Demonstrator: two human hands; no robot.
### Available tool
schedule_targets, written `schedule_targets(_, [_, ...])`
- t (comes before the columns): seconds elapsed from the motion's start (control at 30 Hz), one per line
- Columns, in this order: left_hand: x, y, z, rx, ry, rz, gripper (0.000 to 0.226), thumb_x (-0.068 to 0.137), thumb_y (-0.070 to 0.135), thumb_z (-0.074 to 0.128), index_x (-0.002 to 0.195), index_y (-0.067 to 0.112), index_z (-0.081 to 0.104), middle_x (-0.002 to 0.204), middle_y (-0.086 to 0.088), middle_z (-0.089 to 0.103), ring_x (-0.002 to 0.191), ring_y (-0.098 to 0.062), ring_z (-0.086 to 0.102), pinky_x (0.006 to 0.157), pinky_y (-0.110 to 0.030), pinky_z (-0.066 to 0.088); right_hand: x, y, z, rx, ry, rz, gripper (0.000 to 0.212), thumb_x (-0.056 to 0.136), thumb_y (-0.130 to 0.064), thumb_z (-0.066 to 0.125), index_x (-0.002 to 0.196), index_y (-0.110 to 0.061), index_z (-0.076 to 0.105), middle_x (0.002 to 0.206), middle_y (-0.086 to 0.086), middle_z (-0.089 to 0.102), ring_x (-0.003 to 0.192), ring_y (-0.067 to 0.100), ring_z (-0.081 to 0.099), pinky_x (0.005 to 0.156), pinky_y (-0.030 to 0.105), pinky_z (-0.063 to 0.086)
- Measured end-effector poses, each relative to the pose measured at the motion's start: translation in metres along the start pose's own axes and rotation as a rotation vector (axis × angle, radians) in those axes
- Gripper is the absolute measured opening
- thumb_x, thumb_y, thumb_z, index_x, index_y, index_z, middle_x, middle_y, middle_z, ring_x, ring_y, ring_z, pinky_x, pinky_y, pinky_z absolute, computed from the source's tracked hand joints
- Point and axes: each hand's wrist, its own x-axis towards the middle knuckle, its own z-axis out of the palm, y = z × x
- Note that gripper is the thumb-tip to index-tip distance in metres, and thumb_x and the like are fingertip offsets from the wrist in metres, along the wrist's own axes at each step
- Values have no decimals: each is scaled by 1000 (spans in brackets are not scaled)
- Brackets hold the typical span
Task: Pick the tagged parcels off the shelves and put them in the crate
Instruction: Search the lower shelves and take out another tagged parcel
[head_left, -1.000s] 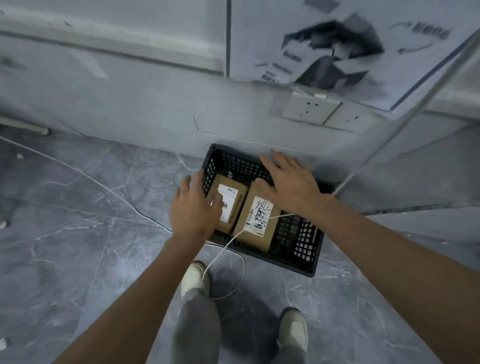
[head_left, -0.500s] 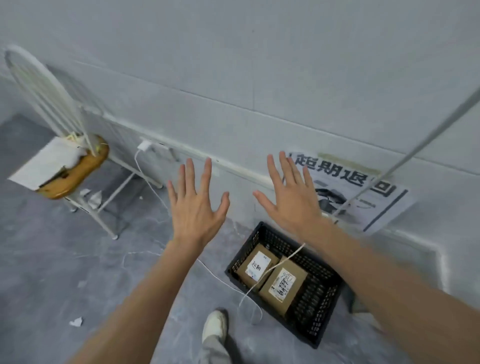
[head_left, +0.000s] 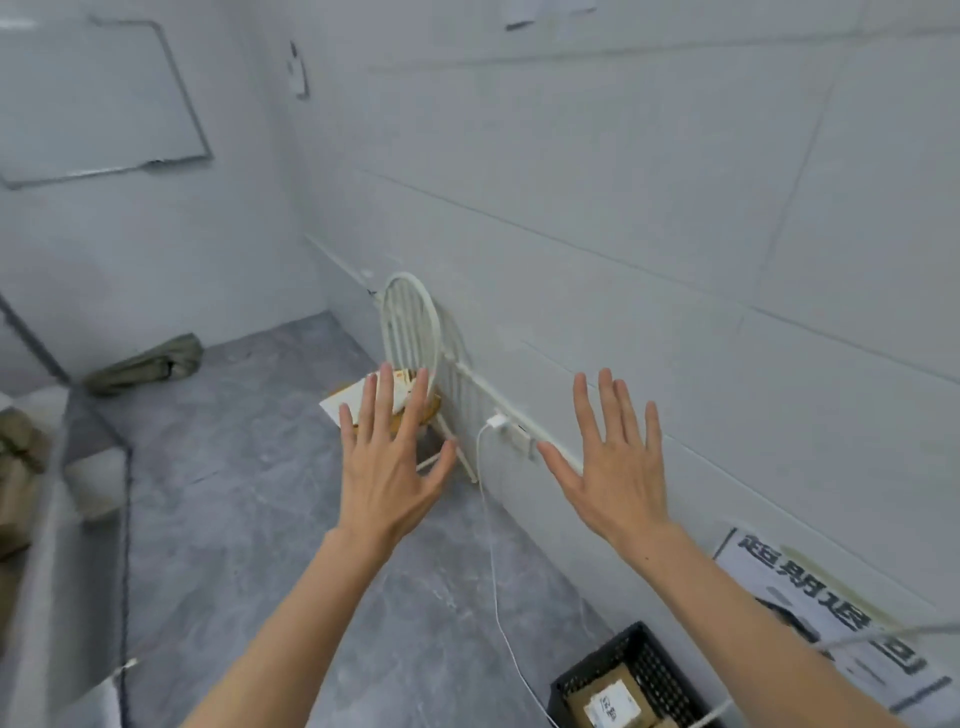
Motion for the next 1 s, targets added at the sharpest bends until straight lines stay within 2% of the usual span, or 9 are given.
schedule_targets(0.2, [10,-71,-104,106,118,-72,79,92,61,43,159,30,15,167,-11,11,154,-28,4,120,-60,15,44,-109,-52,27,73,-140,83,94,-70,20,160,-20,8,166,10,10,153,27,12,121,55,12])
schedule_targets(0.37, [-2,-142,-190,211,185,-143,79,92,62,40,159,29,13,167,-12,10,154,-29,4,120,-61,15,66,-211,-82,75,132,-266,84,94,-70,22,160,-20,6,166,10,8,153,27,11,121,54,9])
schedule_targets(0.53, [-34,-211,-269,337,260,-248,78,92,61,41,159,26,20,165,-14,16,154,-32,10,119,-62,17,75,-312,-100,156,169,-406,84,92,-68,25,159,-19,13,165,12,15,152,29,16,121,55,10])
schedule_targets(0.67, [-72,-254,-327,471,287,-325,79,92,61,41,159,27,18,166,-14,14,154,-32,9,118,-62,17,67,-394,-115,261,195,-528,83,93,-68,27,159,-19,16,164,12,19,151,29,20,120,56,15])
schedule_targets(0.77, [-102,-278,-367,556,330,-408,78,92,60,40,158,25,21,165,-14,17,153,-33,11,118,-63,18,57,-452,-122,316,219,-642,82,94,-68,30,158,-18,20,163,13,22,150,28,24,119,56,17])
schedule_targets(1.0, [-179,-293,-438,796,354,-618,79,92,63,41,159,27,18,165,-15,17,153,-33,13,117,-63,19,20,-559,-137,488,230,-904,83,95,-69,26,159,-17,16,163,15,20,150,29,24,119,56,19])
